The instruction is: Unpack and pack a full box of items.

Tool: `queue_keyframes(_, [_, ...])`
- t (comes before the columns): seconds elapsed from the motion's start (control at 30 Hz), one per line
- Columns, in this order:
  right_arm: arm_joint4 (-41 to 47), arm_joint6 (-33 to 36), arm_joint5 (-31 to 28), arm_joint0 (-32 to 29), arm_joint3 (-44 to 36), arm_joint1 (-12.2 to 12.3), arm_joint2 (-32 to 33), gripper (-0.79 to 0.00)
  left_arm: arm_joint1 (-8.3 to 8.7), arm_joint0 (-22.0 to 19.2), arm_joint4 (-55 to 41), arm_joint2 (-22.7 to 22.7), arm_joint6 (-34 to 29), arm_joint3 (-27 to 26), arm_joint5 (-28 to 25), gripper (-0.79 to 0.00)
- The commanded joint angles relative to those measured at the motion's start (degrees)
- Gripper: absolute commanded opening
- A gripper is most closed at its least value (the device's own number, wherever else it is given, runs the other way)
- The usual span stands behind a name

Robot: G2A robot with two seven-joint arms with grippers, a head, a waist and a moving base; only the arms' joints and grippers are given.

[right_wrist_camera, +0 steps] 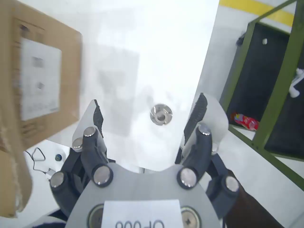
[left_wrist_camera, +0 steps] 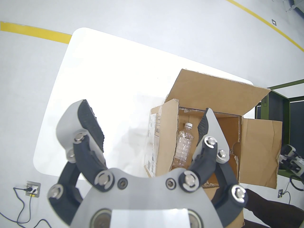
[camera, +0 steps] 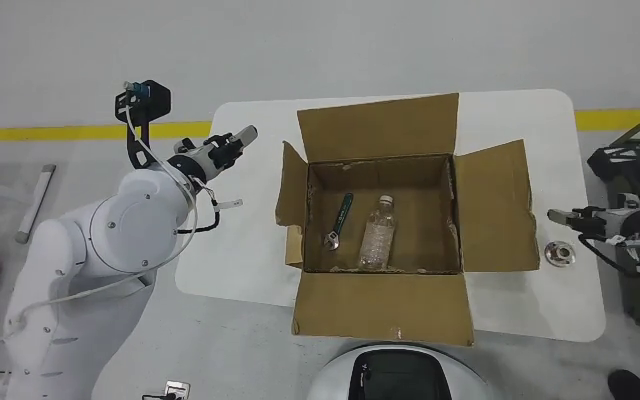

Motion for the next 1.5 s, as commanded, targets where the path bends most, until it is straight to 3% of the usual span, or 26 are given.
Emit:
queue_keyframes(0.0, [-3.0,1.3,-1.9,0.1,2.3,0.3,-1.9,-0.105,0.00,0.0,0.0,0.0,0.0,0.0,0.0,0.000])
queue_keyframes(0.07, [-4.1,1.8,-2.3,0.6,4.3,0.4,-3.5,-0.234,0.00,0.0,0.0,0.0,0.0,0.0,0.0,0.000])
queue_keyframes(0.1, [-5.3,2.2,-3.0,0.8,4.8,0.5,-4.2,-0.403,0.00,0.0,0.0,0.0,0.0,0.0,0.0,0.000])
queue_keyframes(0.17, [-5.5,2.5,-2.5,1.3,6.1,0.5,-5.1,-0.360,0.00,0.0,0.0,0.0,0.0,0.0,0.0,0.000])
queue_keyframes(0.2, [-6.2,2.6,-2.4,1.5,6.6,0.5,-5.5,-0.271,0.00,0.0,0.0,0.0,0.0,0.0,0.0,0.000])
queue_keyframes(0.23, [-6.0,2.6,-2.3,1.6,6.9,0.5,-5.8,-0.234,0.00,0.0,0.0,0.0,0.0,0.0,0.0,0.000])
queue_keyframes(0.37, [-5.4,3.3,-3.1,1.2,7.4,0.6,-6.8,-0.400,0.00,0.0,0.0,0.0,0.0,0.0,0.0,0.000])
queue_keyframes(0.47, [-5.4,3.3,-3.1,0.3,7.0,0.7,-6.7,-0.425,0.00,0.0,0.0,0.0,0.0,0.0,0.0,0.000])
queue_keyframes(0.87, [-4.8,0.9,-2.0,-2.8,7.3,0.7,-6.5,-0.431,0.00,0.0,0.0,0.0,0.0,0.0,0.0,0.000])
queue_keyframes(1.47, [-2.5,-3.7,-0.8,-2.3,12.4,0.8,-6.9,-0.453,0.00,0.0,0.0,0.0,0.0,0.0,0.0,0.000])
